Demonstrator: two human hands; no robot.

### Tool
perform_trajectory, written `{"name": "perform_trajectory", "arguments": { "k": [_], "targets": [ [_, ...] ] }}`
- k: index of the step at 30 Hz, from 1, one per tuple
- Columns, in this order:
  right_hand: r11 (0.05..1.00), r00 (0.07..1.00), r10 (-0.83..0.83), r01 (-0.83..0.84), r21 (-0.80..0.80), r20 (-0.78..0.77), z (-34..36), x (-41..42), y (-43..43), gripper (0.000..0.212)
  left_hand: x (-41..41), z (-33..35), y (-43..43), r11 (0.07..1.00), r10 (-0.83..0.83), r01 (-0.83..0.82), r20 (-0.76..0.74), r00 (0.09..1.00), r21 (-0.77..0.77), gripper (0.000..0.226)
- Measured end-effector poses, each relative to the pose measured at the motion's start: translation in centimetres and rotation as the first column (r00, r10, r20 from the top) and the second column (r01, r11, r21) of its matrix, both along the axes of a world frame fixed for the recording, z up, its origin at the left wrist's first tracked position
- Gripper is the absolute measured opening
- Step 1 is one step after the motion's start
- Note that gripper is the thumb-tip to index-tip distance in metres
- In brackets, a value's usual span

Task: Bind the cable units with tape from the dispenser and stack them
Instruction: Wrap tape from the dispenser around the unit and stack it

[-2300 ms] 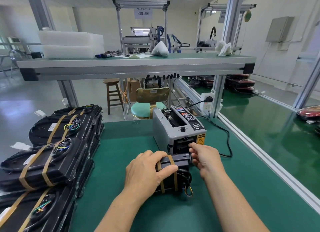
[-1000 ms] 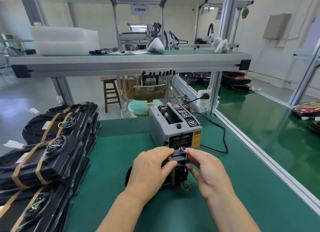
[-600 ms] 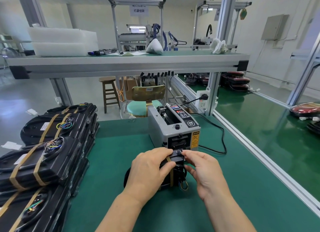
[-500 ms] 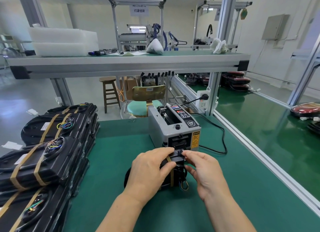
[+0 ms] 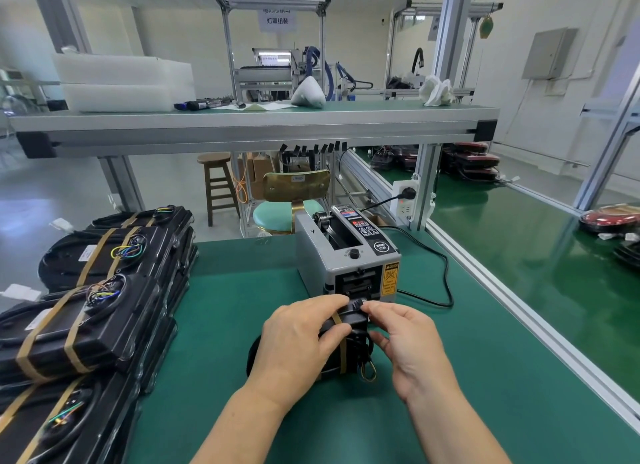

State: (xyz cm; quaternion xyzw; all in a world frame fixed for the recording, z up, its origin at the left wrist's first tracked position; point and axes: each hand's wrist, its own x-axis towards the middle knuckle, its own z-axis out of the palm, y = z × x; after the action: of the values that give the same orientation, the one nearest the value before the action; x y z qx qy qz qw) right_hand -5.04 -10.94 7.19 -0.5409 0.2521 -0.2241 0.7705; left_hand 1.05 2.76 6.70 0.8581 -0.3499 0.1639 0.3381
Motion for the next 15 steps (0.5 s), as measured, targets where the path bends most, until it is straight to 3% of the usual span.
{"name": "perform_trajectory", "arguments": {
  "k": [8, 15],
  "targets": [
    [1.000, 1.000, -0.012, 0.012, -0.012, -0.005, -0.13, 0.10, -0.02, 0.019, -0.11, 0.10, -0.02, 0.999, -0.035, 0.035, 0.003, 0.999, -0.021, 0.037],
    [1.000, 1.000, -0.011, 0.010, -0.017, -0.018, -0.16, 0.10, 0.02, 0.016, -0.14, 0.33, -0.07, 0.998, -0.045, 0.043, 0.051, 0.998, 0.050, 0.032]
  ]
}}
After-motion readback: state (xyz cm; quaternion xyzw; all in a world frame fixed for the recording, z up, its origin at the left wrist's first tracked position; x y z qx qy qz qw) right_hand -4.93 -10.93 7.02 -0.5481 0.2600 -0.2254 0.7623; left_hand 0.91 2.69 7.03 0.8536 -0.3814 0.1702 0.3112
